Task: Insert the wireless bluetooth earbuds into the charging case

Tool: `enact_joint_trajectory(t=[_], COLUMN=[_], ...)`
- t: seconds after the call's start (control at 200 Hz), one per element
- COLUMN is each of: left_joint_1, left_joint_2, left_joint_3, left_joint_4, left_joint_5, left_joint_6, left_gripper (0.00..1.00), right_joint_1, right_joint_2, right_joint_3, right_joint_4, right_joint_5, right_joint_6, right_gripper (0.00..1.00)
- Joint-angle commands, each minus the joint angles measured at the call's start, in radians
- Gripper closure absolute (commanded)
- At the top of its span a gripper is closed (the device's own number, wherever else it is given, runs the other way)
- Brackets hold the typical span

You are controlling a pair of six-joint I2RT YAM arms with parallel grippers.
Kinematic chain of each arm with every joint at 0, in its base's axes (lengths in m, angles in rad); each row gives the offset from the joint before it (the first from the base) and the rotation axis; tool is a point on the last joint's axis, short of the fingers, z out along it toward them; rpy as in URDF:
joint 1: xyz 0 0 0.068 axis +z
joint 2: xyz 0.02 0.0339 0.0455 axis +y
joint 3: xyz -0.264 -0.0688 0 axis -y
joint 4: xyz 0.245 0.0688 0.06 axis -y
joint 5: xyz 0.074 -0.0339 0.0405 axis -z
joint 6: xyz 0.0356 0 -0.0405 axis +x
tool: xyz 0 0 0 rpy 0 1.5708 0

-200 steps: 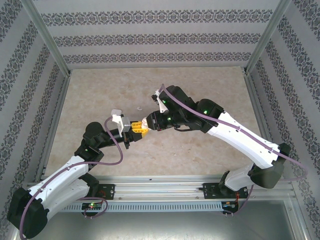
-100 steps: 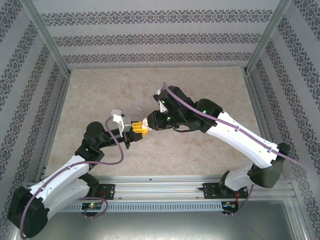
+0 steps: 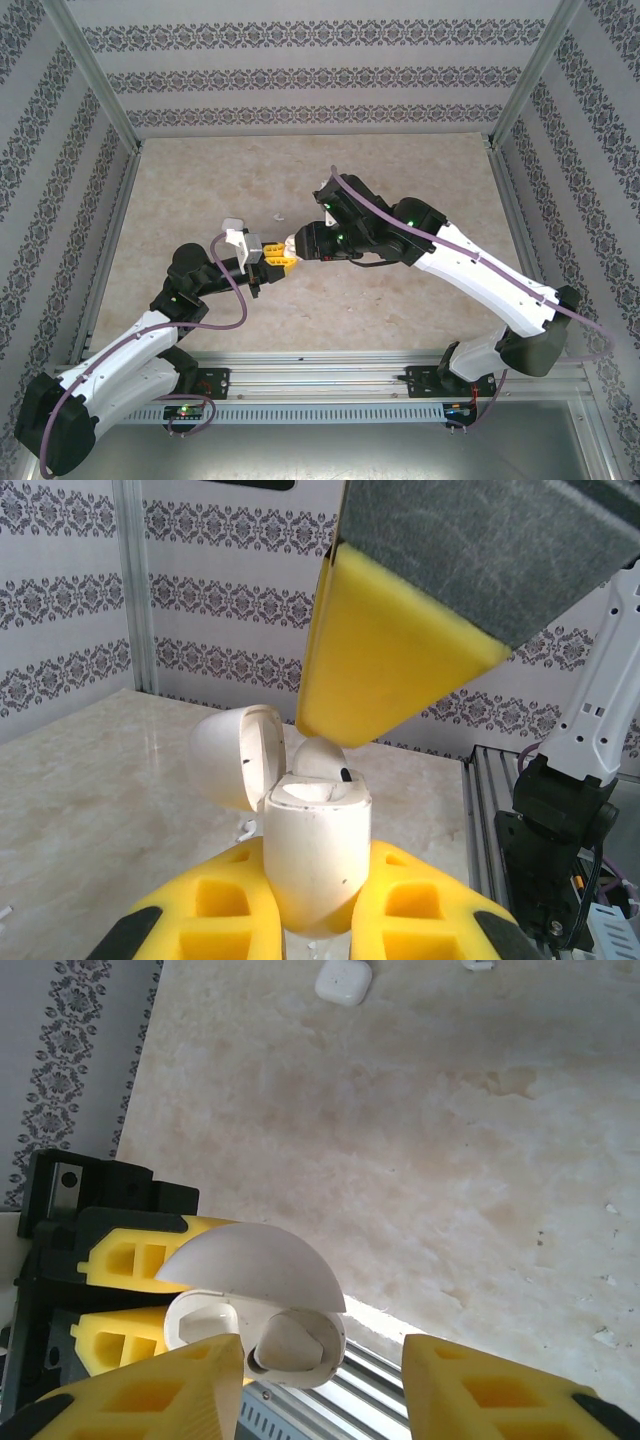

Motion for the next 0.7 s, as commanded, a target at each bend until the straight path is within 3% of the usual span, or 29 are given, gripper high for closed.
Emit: enact_joint_trajectory(t=[0.0,0.4,0.535,0.694], left_joint_1=[-0.010,-0.010,-0.010,-0.010], left_joint_2=[-0.009,-0.003,0.011,0.034], left_joint_3=[0.002,-0.004,0.001,0.009], left_joint_4=[0.042,0.068,0.071,0.069], left_joint_5=[0.016,-0.007,-0.018,-0.031], left_joint_6=[-0.007,-0.034,-0.058,-0.082], left_gripper=[1.00,1.00,1.00,1.00], right_joint_1=[-0.007,-0.117,-0.224,-0.404], right_joint_2=[-0.058,-0.187,-0.218,-0.257], right_joint_3=[0.007,-0.126,-0.229,-0.433], right_joint_4=[0.018,-0.016,-0.019,0.093], right_joint_5=[0.045,0.095,0.069,-0.050], right_joint_6=[-0.003,-0.007,-0.012,0.007], right_gripper=[0.53,0.51,0.50,0.51])
